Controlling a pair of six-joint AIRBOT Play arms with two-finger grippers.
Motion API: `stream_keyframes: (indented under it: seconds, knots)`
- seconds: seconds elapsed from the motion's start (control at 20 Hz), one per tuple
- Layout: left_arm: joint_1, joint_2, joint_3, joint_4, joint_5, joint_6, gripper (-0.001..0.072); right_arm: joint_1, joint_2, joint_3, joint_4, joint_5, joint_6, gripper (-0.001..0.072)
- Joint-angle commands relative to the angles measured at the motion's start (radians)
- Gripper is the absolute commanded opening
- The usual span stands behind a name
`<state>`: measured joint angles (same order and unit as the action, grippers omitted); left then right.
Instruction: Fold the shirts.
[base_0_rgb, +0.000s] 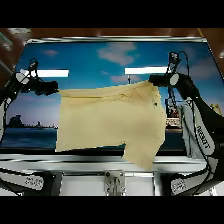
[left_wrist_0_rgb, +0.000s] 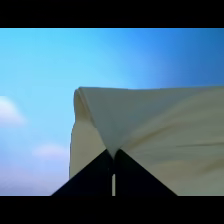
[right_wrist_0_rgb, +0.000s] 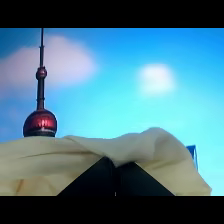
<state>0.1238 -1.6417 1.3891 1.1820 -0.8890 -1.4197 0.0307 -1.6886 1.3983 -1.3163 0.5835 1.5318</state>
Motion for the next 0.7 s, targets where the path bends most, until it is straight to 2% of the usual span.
stream_keyframes:
  seconds: [0.0,0.1,0.2,0.35,0.65]
  knots:
    - [0.007,0.003,0.025,0.033,-0.193,0.042,0.0035,-0.026,0.039,0.002,-0.071,0.275,-0.003,0.0062]
    - [0.018,0.009,0.025,0.077,-0.299,0.016,0.0035,-0.044,0.057,0.002,-0.077,0.497,-0.001,0.0062]
    - [0.02,-0.005,0.009,0.076,-0.378,-0.012,0.0035,-0.05,0.043,-0.001,-0.08,0.633,0.001,0.0062]
    - [0.013,-0.028,-0.044,0.076,-0.422,-0.053,0.0034,-0.05,0.006,-0.023,-0.082,0.653,0.018,0.0062]
    - [0.015,-0.033,-0.091,0.11,-0.412,-0.055,0.0035,-0.05,-0.082,-0.028,-0.119,0.613,0.054,0.0062]
